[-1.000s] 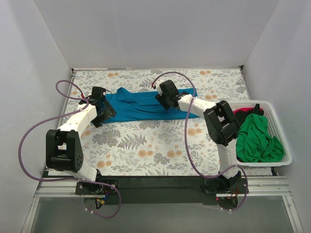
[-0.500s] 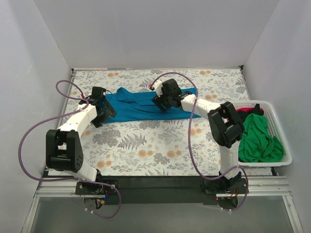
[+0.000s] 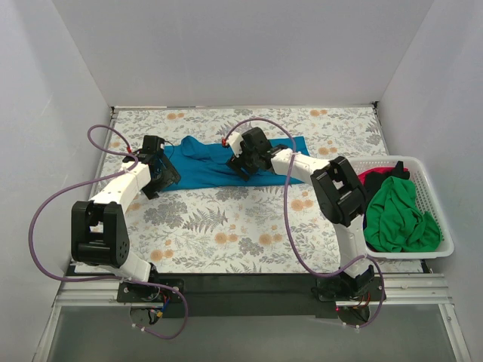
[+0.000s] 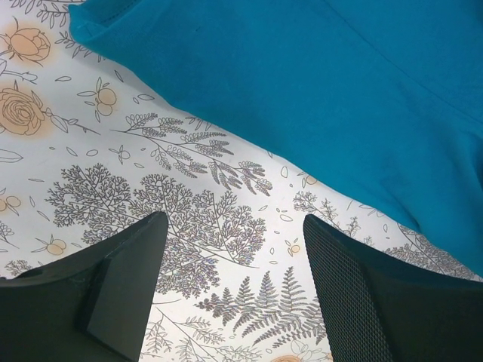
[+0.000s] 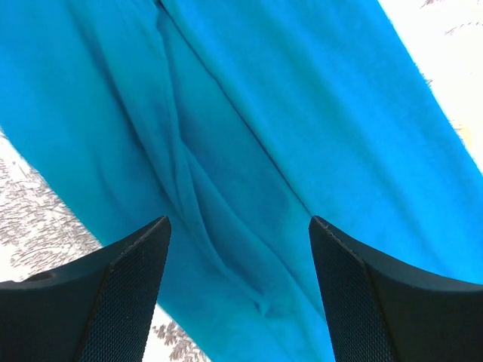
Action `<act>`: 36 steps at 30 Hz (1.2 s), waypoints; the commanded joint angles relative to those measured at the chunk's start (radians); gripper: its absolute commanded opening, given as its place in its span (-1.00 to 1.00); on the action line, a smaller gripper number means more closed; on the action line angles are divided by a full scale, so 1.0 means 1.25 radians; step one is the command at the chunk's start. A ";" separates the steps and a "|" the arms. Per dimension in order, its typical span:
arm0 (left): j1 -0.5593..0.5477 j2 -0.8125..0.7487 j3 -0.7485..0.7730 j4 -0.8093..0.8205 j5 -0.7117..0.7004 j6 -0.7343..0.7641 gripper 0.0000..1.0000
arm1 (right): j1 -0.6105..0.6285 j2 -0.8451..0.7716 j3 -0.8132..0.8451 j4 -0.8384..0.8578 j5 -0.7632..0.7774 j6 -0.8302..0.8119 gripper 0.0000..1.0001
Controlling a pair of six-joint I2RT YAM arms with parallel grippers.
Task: Fold and stack the t-shirts
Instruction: Fold the tshirt
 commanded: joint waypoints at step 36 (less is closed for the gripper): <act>-0.003 -0.026 0.000 0.006 -0.009 -0.006 0.43 | -0.177 -0.065 -0.003 0.007 0.216 0.026 0.60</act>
